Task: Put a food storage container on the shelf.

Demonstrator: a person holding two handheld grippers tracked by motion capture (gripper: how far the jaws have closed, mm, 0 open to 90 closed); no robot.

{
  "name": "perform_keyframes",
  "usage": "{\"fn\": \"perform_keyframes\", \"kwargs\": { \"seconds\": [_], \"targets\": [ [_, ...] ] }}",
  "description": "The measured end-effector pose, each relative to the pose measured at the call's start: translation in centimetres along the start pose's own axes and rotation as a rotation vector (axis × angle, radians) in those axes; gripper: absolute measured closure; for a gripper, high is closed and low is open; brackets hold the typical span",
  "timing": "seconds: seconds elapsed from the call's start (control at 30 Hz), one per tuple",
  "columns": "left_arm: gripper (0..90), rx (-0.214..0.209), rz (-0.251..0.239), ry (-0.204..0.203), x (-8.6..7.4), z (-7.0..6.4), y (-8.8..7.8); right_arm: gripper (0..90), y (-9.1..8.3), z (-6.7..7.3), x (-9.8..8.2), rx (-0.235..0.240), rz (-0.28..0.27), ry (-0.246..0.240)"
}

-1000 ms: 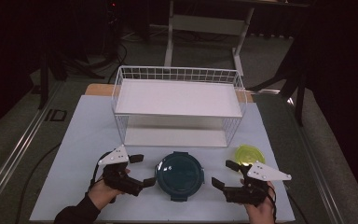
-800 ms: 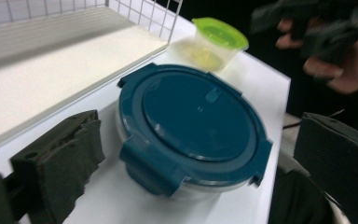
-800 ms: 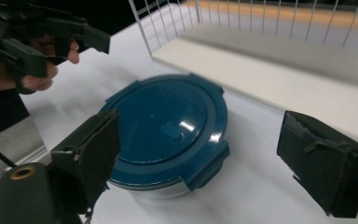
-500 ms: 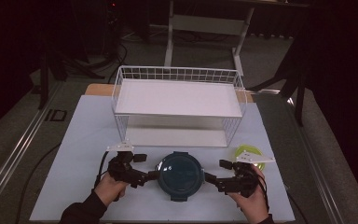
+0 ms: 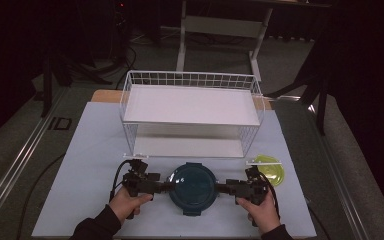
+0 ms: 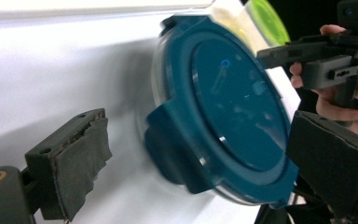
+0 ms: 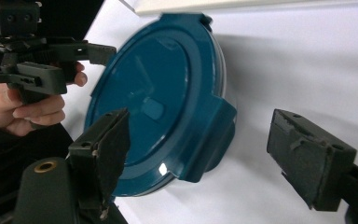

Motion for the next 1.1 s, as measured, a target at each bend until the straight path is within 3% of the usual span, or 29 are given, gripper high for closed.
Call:
{"fn": "perform_keyframes", "kwargs": {
  "seconds": [0.2, 0.47, 0.6, 0.7, 0.87, 0.9, 1.1],
  "targets": [
    [15.6, -0.017, 0.014, -0.082, -0.7, 0.6, 0.8, 25.1, 1.0, -0.7, -0.5, 0.024, 0.047, 0.071],
    [29.7, -0.033, 0.038, -0.128, -1.2, 0.8, 1.1, 32.6, 1.8, -1.0, -0.7, 0.105, 0.093, 0.177],
    [39.4, -0.074, 0.038, -0.147, -1.1, 0.4, 1.2, 38.1, 2.1, -0.9, -1.1, 0.126, 0.115, 0.213],
    [40.1, -0.086, 0.039, -0.161, -1.1, 0.5, 1.2, 44.6, 2.1, -0.7, -1.1, 0.153, 0.120, 0.232],
    [44.2, -0.103, 0.038, -0.197, -1.1, 0.7, 1.0, 45.4, 2.0, -0.5, -1.1, 0.153, 0.130, 0.234],
    [49.5, -0.102, 0.036, -0.213, -1.3, 1.0, 0.7, 48.4, 1.9, -0.6, -1.1, 0.162, 0.133, 0.250],
    [49.5, -0.089, 0.047, -0.201, -1.2, 0.9, 0.7, 51.2, 2.0, -0.8, -1.1, 0.156, 0.141, 0.247]
  ]
}}
Point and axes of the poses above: each handheld gripper's, and its own axes: y roughly forward along the jaws, x roughly out of its top, z roughly to its left, the point moved 10 cm from there along y, roughly forward along the jaws, and after that the axes turned 5 degrees about -x, right-handed, at the moved point
